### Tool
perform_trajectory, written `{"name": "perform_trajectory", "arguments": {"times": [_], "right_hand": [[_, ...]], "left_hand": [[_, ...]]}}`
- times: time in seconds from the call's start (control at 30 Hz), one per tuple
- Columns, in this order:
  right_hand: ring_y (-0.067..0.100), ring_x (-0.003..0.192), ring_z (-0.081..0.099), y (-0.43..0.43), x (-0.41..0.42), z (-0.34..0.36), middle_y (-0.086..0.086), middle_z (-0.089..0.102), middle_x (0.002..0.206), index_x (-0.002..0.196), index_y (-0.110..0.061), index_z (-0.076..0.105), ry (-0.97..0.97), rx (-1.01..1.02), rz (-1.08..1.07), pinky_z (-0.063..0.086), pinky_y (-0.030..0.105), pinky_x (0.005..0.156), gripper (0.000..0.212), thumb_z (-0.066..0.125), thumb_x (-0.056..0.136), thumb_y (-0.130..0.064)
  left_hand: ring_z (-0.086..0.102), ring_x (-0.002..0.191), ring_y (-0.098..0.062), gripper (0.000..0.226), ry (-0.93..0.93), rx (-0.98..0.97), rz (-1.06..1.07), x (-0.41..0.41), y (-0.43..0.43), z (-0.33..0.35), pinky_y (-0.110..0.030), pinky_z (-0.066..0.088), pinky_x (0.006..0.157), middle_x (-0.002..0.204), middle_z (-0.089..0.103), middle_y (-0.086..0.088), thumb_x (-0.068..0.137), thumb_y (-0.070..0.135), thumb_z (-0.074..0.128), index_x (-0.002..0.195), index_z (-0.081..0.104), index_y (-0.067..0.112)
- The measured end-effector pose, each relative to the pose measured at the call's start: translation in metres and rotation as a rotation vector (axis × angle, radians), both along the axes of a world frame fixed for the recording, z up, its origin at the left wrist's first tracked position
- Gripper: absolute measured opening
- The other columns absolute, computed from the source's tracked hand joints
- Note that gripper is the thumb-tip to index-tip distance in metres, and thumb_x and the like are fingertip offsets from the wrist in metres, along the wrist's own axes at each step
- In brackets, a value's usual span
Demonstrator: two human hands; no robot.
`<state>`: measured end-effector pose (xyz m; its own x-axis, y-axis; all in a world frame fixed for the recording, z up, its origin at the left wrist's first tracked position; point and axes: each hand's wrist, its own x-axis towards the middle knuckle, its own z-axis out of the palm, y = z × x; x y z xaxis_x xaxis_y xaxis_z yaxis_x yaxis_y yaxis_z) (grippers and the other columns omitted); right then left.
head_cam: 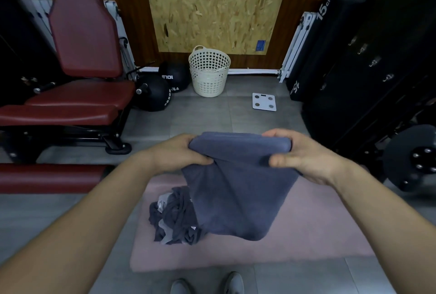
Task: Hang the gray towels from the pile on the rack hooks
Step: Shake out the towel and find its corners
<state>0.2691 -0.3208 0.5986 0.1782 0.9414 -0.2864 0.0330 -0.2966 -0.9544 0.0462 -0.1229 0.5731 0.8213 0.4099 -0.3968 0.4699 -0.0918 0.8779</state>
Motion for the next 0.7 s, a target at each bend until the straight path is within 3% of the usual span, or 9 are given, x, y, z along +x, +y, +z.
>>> {"name": "perform_trajectory", "arguments": {"times": [0.07,0.2,0.33,0.4,0.47,0.53,0.57,0.63,0.7], "right_hand": [[0.028,0.099,0.070,-0.004,0.001,-0.001,0.022,0.071,0.106,0.104,-0.006,0.070,-0.138,-0.188,0.149,0.056,0.045,0.092,0.050,0.094,0.062,-0.017],[0.022,0.094,0.072,-0.010,-0.001,-0.006,0.008,0.077,0.098,0.098,-0.005,0.073,-0.148,-0.277,0.150,0.055,0.032,0.085,0.027,0.084,0.073,-0.004],[0.030,0.105,0.069,-0.011,-0.004,-0.021,0.019,0.070,0.117,0.120,0.000,0.067,0.450,-0.082,-0.087,0.056,0.037,0.091,0.057,0.084,0.066,-0.007],[0.032,0.112,0.066,-0.010,-0.010,-0.035,0.018,0.068,0.122,0.123,-0.003,0.068,0.753,0.072,-0.213,0.052,0.042,0.099,0.070,0.092,0.062,-0.027],[0.037,0.135,0.049,-0.010,-0.019,-0.050,0.021,0.053,0.144,0.142,-0.004,0.053,0.951,0.148,-0.172,0.034,0.055,0.115,0.091,0.083,0.071,-0.052],[0.040,0.140,0.038,-0.014,-0.026,-0.066,0.029,0.038,0.153,0.150,-0.002,0.039,0.827,0.070,-0.039,0.021,0.062,0.118,0.102,0.081,0.073,-0.055],[0.040,0.133,0.044,-0.017,-0.030,-0.071,0.031,0.043,0.149,0.145,0.001,0.044,0.699,-0.002,0.007,0.026,0.061,0.115,0.096,0.084,0.074,-0.048],[0.034,0.111,0.059,-0.020,-0.035,-0.078,0.025,0.064,0.123,0.126,-0.002,0.064,0.502,-0.089,0.049,0.045,0.049,0.097,0.063,0.087,0.076,-0.032],[0.030,0.104,0.065,-0.021,-0.038,-0.077,0.018,0.070,0.113,0.115,-0.003,0.071,0.485,-0.091,-0.032,0.050,0.037,0.089,0.037,0.077,0.081,-0.016]], "left_hand": [[0.069,0.109,-0.020,0.039,-0.024,-0.110,0.002,-0.003,-0.002,-0.002,-0.032,0.052,0.098,0.113,0.075,-0.005,0.071,0.012,0.075,0.111,0.072,0.014],[0.068,0.112,-0.029,0.048,0.038,-0.270,-0.054,-0.008,-0.005,-0.004,-0.043,0.051,0.103,0.118,0.072,-0.014,0.070,0.011,0.075,0.117,0.068,0.007],[0.072,0.100,-0.030,0.044,0.030,-0.480,0.024,-0.011,-0.007,0.000,-0.041,0.056,0.093,0.112,0.073,-0.017,0.066,0.008,0.070,0.111,0.071,0.005],[0.074,0.085,-0.025,0.032,-0.023,-0.608,0.092,-0.013,-0.008,0.003,-0.032,0.061,0.076,0.099,0.076,-0.015,0.068,0.007,0.061,0.096,0.078,0.005],[0.074,0.079,-0.024,0.028,-0.081,-0.717,0.157,-0.016,-0.009,0.003,-0.029,0.060,0.069,0.091,0.076,-0.014,0.066,0.009,0.063,0.088,0.080,0.004],[0.074,0.077,-0.025,0.031,-0.134,-0.776,0.216,-0.017,-0.010,0.001,-0.030,0.061,0.070,0.087,0.075,-0.014,0.058,0.012,0.074,0.086,0.079,0.002],[0.074,0.075,-0.025,0.030,-0.146,-0.794,0.250,-0.017,-0.012,-0.001,-0.030,0.061,0.070,0.084,0.075,-0.014,0.059,0.016,0.073,0.084,0.079,0.001],[0.073,0.071,-0.025,0.028,-0.175,-0.819,0.315,-0.016,-0.015,-0.003,-0.029,0.061,0.067,0.078,0.074,-0.014,0.070,0.017,0.056,0.077,0.078,0.001],[0.073,0.070,-0.025,0.028,-0.211,-0.857,0.337,-0.015,-0.016,-0.003,-0.029,0.061,0.067,0.077,0.074,-0.014,0.067,0.017,0.057,0.076,0.077,0.000]]}}
